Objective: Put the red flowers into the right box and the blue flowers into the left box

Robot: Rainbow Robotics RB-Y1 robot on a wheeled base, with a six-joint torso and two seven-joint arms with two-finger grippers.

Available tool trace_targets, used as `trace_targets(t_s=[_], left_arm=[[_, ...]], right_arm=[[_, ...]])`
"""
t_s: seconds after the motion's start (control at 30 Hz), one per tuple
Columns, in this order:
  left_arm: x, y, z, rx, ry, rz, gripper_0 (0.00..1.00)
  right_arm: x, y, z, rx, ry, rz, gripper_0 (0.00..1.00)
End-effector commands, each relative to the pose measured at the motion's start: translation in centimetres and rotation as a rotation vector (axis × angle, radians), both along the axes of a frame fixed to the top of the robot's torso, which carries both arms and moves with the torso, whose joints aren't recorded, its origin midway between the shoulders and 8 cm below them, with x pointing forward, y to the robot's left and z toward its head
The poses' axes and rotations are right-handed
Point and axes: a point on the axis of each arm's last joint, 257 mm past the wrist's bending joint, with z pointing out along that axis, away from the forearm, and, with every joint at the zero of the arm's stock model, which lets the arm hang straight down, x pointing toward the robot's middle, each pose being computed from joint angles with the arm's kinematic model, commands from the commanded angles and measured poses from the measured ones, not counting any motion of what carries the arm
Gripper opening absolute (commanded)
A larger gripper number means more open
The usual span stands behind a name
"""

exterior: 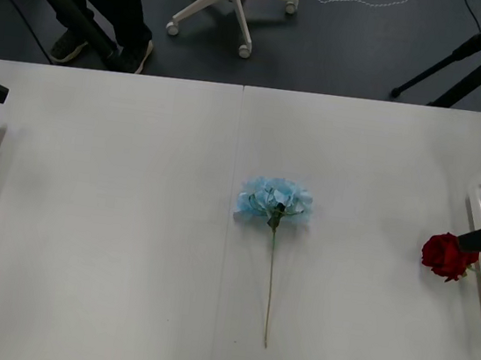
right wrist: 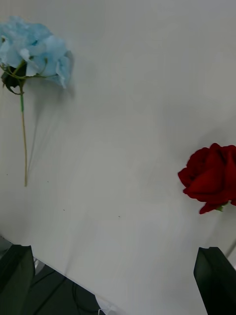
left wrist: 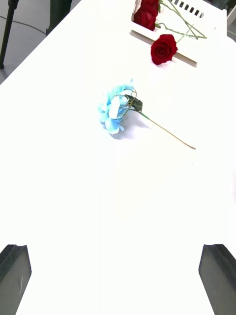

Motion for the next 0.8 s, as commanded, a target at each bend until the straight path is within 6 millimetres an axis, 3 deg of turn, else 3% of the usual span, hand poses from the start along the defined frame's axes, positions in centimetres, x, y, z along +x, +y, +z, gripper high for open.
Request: trace_targets(t_s=[0.03, 0.13, 0.33, 0.63, 0.8], left_arm=[[0.2, 0.5, 1.9, 0.062, -0.089, -0.051, 1.0], [0.2, 0.5, 1.9, 0.062, -0.089, -0.051, 1.0], [0.2, 0.5, 1.9, 0.062, -0.089, -0.051, 1.0], [0.2, 0.5, 1.9, 0.062, -0.089, -0.051, 1.0], [0.2, 0.5, 1.9, 0.062, -0.089, -0.051, 1.0]], right_arm=[[-0.9, 2.4, 0.4, -0.032, -0.008, 0.026, 0.95], [-1.6, 5.5, -0.1, 0.0, -0.008, 0.02, 0.95], [-2.9, 9.9, -1.1, 0.047, -0.003, 0.005, 0.95], [-4.2, 14.1, -3.2, 0.023, 0.01, -0.035, 0.95], [-3.8, 16.0, -3.8, 0.007, 0.001, -0.064, 0.95]])
